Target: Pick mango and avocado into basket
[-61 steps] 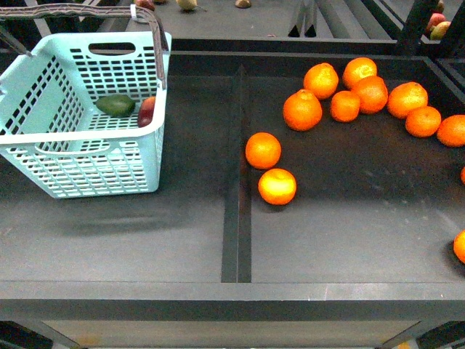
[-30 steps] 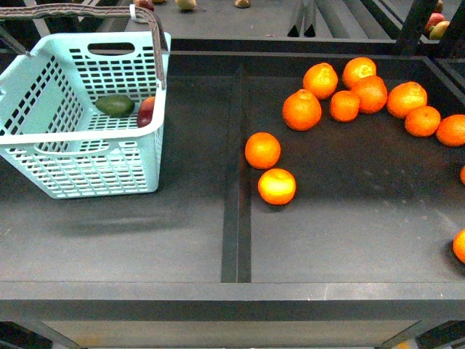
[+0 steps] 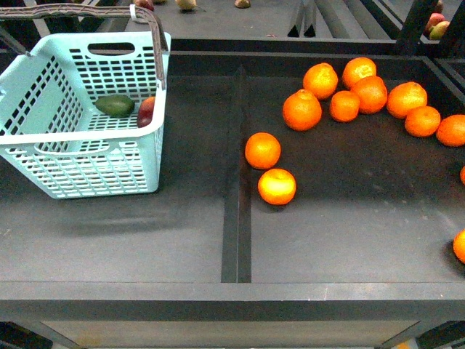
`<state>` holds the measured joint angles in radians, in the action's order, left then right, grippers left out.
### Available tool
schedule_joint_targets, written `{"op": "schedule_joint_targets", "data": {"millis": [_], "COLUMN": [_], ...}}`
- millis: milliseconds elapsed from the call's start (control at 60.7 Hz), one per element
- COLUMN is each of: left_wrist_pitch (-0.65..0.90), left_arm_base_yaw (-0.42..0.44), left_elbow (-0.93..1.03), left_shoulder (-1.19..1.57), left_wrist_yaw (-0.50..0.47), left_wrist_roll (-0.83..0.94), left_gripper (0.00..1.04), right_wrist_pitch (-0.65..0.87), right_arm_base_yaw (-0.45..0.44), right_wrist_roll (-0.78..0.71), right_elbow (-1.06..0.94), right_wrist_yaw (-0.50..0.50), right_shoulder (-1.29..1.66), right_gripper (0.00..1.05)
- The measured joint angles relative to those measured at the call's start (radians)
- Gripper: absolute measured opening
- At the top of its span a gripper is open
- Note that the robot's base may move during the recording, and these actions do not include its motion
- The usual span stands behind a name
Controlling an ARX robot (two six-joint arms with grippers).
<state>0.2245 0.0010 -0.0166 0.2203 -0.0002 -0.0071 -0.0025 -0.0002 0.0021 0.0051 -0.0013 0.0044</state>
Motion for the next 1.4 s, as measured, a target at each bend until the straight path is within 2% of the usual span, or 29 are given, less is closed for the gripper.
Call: {"op": "schedule_joint_targets", "data": {"millis": [165, 264, 956, 1401], "left_wrist_pitch": [-0.046, -0.212, -0.222, -0.222], "left_arm_base_yaw": [0.000, 0.000, -0.001, -0.001], "left_elbow": [0.000, 0.000, 0.000, 0.000], "left_shoulder": [-0.046, -0.189, -0.216, -0.216], "left_wrist_yaw": [0.000, 0.000, 0.000, 0.000], "left_wrist_roll": [0.000, 0.000, -0.001, 0.000], "left_gripper": [0.03, 0.03, 0.04, 0.98], "right_wrist_pitch": [0.000, 0.000, 0.000, 0.000], "right_arm_base_yaw": [0.000, 0.000, 0.000, 0.000], "right_wrist_roll": [0.000, 0.000, 0.000, 0.000], "right_elbow": [0.000, 0.000, 0.000, 0.000], "right_wrist_yaw": [0.000, 0.000, 0.000, 0.000], "right_shoulder": [0.000, 0.000, 0.000, 0.000], "right_gripper": [0.97, 0.97, 0.97, 0.97]}}
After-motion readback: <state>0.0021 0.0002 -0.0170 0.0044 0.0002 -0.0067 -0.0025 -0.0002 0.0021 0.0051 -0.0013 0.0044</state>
